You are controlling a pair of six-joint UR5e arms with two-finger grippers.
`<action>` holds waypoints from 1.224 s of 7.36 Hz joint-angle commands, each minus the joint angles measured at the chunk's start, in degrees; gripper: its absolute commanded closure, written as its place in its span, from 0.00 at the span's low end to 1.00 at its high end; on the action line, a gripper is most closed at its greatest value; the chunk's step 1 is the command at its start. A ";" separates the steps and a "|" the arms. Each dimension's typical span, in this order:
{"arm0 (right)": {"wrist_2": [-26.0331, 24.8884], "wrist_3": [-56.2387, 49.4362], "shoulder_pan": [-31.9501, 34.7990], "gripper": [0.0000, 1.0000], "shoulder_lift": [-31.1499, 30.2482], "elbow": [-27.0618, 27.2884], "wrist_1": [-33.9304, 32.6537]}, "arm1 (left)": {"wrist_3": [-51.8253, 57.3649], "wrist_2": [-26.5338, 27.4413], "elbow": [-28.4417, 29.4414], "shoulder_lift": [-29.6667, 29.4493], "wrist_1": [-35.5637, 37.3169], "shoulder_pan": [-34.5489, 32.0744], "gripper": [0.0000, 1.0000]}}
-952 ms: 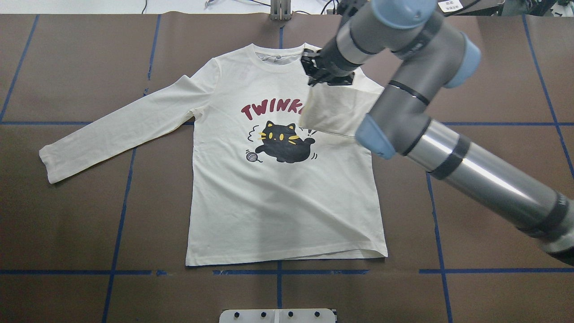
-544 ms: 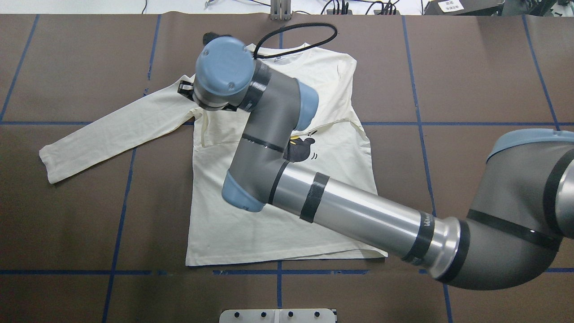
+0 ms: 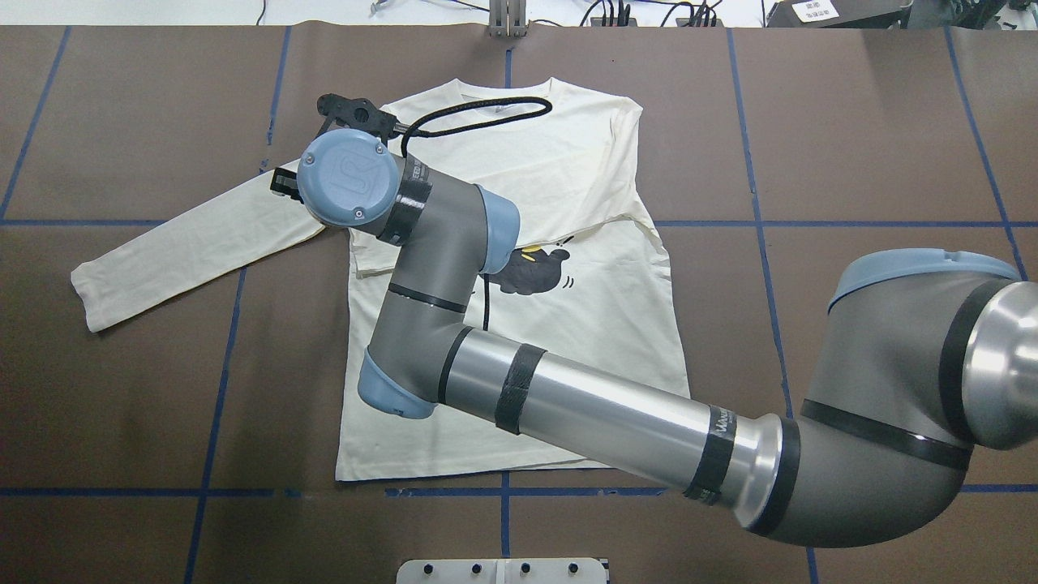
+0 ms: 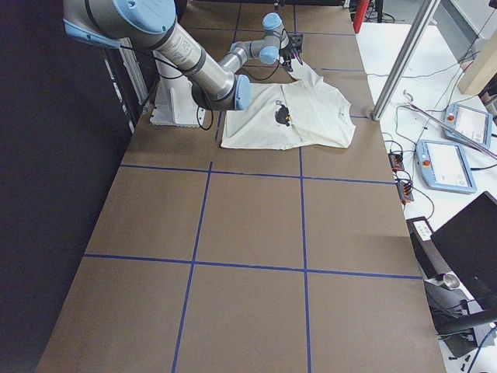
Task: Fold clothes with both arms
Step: 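Fold the grasped sleeve across the shirt front with the right gripper, then release the sleeve and raise the right gripper while the left gripper approaches the other cuff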
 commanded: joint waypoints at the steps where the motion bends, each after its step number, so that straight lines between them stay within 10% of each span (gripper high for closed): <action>1: 7.50 1.31 7.31 0.00 -12.43 14.71 -3.67 | -5.00 4.94 4.82 -3.01 -1.50 5.26 0.00; 4: 26.15 -9.35 21.12 0.00 -34.26 30.76 -3.07 | -22.19 15.62 20.25 -9.68 -12.18 11.60 0.02; 9: 26.26 -11.61 21.67 0.00 -37.74 34.14 -2.98 | -23.86 15.72 25.59 -12.43 -12.66 13.71 0.26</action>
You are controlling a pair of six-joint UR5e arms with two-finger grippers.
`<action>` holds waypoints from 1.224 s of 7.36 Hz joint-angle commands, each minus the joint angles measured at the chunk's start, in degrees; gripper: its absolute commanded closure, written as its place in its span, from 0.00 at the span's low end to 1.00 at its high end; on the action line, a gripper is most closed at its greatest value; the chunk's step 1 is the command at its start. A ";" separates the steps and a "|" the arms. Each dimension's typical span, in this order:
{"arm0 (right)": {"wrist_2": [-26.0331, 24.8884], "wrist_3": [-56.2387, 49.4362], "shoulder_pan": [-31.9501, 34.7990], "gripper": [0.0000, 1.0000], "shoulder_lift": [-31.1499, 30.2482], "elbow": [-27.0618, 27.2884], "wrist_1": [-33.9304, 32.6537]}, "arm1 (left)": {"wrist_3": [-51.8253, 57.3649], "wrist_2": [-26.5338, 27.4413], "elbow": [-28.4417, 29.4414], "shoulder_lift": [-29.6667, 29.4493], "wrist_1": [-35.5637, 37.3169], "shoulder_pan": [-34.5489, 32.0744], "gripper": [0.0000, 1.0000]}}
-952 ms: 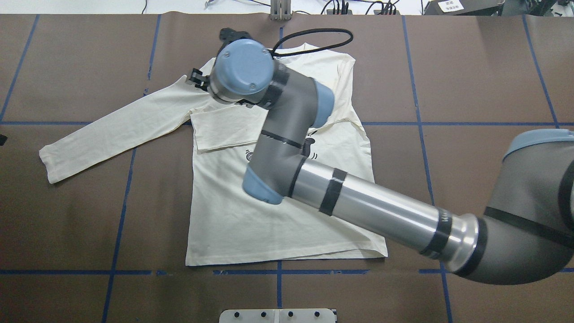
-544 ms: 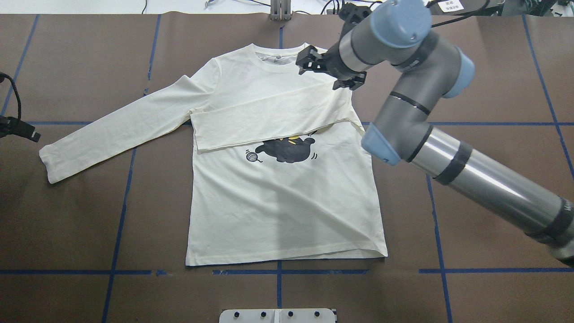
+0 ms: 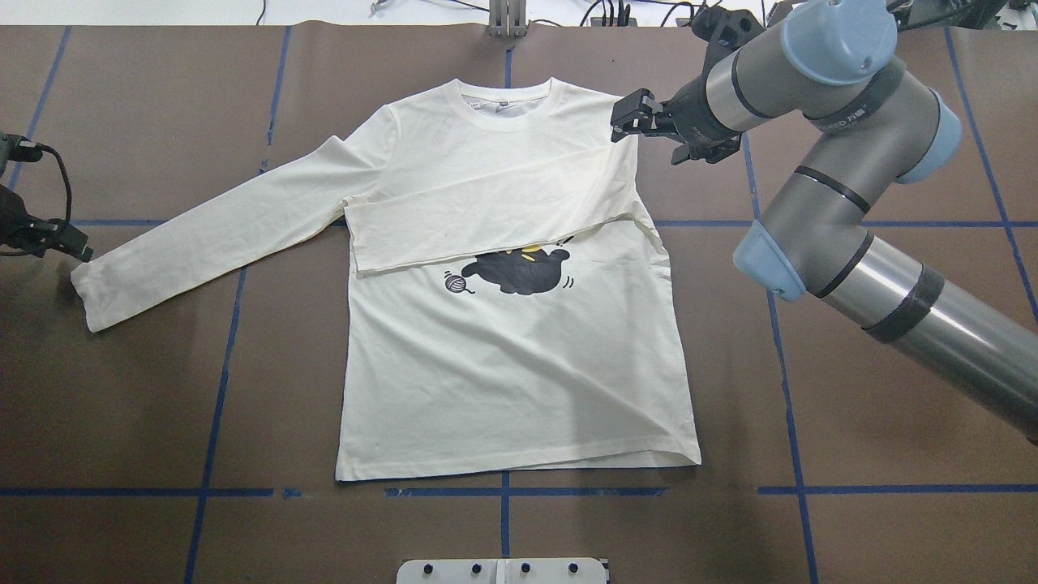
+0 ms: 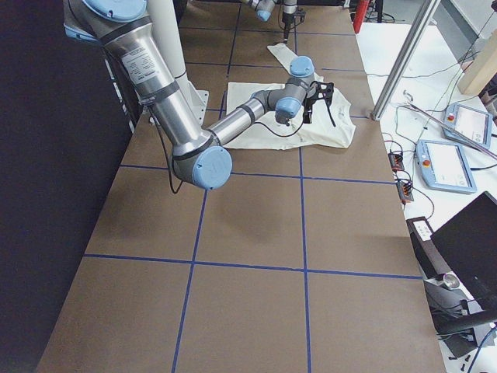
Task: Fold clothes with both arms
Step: 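Release the sleeve and raise the right gripper while the left gripper approaches the other cuff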
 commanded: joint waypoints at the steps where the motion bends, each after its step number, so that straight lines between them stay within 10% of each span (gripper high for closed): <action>1: 0.03 0.20 0.04 0.00 -0.28 1.18 -0.08 | 0.42 0.06 -0.13 -0.05 -0.08 0.95 0.27; 3: 0.03 0.21 0.04 0.00 -0.89 2.32 -0.44 | 0.60 0.15 -0.48 0.03 -0.08 1.75 0.48; 5: 0.12 0.55 0.04 0.00 -0.98 3.20 -0.61 | 0.60 -0.02 -2.93 0.47 0.53 2.37 1.00; 7: 0.21 0.65 0.04 0.00 -1.77 4.08 -0.61 | 0.25 -0.81 -8.01 2.04 0.71 2.28 1.00; 9: 4.05 -0.14 2.13 0.00 -5.27 6.36 -0.18 | -2.37 -7.73 -24.40 -0.63 18.79 2.63 1.00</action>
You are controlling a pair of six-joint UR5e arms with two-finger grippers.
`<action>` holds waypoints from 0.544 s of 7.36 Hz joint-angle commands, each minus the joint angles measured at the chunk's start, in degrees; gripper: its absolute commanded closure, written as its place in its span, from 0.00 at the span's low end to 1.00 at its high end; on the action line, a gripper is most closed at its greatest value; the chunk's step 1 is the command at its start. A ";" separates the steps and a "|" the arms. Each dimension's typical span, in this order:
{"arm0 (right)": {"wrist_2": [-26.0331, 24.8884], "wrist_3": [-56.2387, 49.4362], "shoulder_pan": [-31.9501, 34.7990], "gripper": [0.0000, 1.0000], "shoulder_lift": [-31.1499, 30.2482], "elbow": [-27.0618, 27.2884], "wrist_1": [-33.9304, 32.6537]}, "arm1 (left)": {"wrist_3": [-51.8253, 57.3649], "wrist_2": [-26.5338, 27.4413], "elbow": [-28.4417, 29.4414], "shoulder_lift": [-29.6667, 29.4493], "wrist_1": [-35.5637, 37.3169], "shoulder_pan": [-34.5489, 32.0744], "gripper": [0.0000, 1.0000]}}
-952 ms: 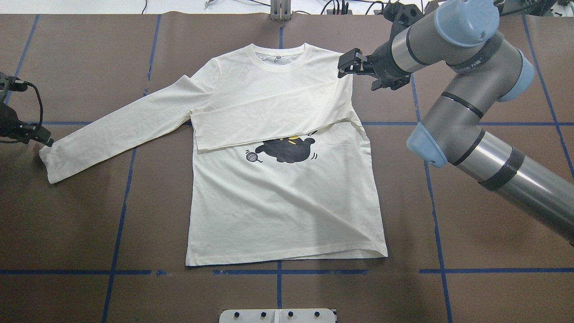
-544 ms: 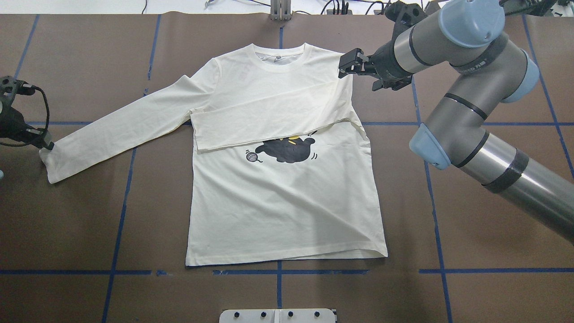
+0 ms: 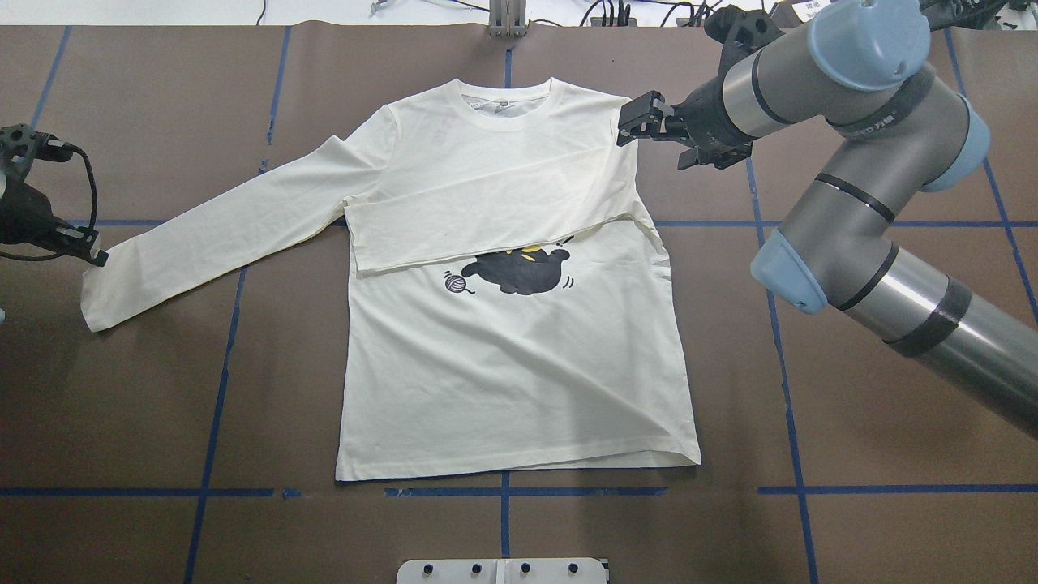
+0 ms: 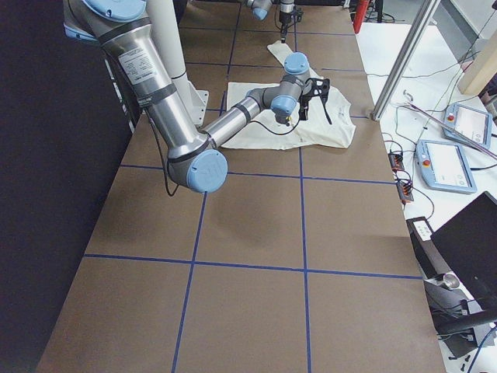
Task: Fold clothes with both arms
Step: 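Grasp the other sleeve cuff with the left gripper and fold it across the shirt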
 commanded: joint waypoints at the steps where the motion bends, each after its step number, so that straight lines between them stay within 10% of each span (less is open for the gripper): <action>1: 6.61 -1.75 5.03 0.00 -4.65 2.34 0.38 | -10.03 -3.73 -13.07 -9.44 17.57 0.65 1.00; 4: 15.94 -16.04 15.23 0.00 -13.18 3.75 0.56 | -45.01 5.95 -1.86 -38.74 17.72 15.28 1.00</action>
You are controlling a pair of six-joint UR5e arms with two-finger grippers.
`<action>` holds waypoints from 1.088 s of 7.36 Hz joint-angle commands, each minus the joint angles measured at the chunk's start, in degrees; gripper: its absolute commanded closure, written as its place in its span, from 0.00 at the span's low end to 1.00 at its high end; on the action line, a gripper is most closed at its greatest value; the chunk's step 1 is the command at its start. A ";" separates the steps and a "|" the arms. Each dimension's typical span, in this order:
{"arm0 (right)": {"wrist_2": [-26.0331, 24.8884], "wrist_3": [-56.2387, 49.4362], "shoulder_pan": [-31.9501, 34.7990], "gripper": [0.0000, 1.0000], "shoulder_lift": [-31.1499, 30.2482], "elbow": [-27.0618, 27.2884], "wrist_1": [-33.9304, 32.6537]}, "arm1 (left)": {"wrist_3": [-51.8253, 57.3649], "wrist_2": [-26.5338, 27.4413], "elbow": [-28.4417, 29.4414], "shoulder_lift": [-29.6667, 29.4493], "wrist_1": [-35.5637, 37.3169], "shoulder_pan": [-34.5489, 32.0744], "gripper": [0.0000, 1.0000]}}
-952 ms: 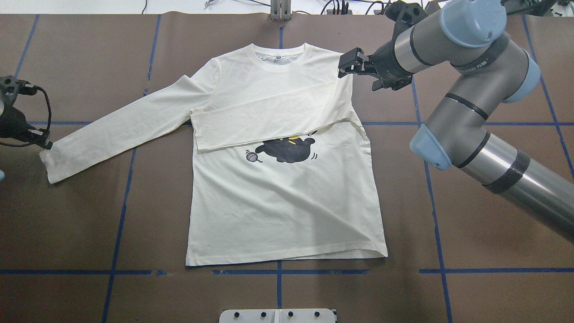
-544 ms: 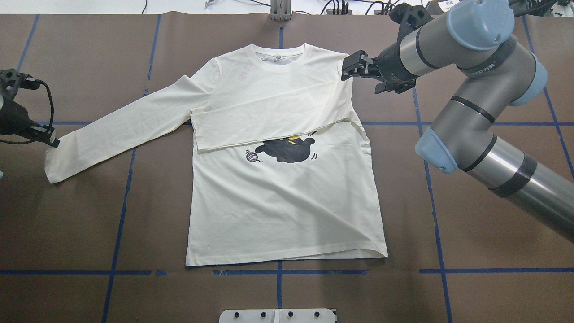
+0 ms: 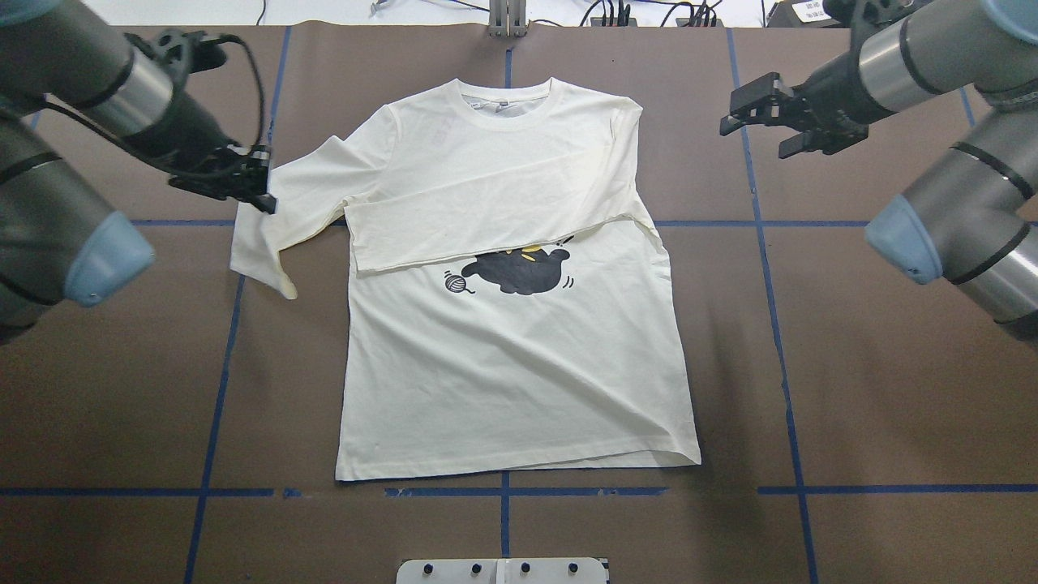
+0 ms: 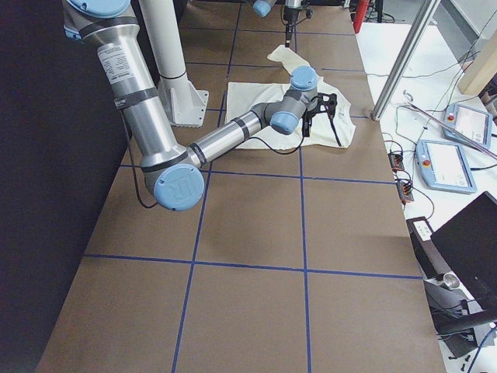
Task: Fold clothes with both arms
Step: 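Grasp the other sleeve cuff with the left gripper and fold it across the shirt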
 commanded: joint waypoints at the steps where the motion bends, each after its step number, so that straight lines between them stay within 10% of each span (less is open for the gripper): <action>1: 4.98 -7.94 6.15 0.00 -4.71 0.47 0.05 | -19.49 11.20 18.36 -25.04 -2.42 10.93 1.00; 3: 5.17 -8.40 6.96 0.00 -5.86 0.55 0.14 | -31.96 21.99 40.26 -35.76 -24.47 17.87 1.00; 4: 4.82 -8.40 6.96 0.00 -6.13 0.55 0.14 | -32.04 28.41 42.88 -35.71 -27.46 20.10 0.51; 6: 4.11 -7.62 6.62 0.00 -6.48 0.82 0.23 | -29.93 28.39 40.55 -33.43 -27.93 18.20 0.27; 8: -0.16 1.45 -1.94 0.00 -8.23 5.27 0.14 | -29.84 26.46 15.11 -16.22 -26.62 16.08 0.28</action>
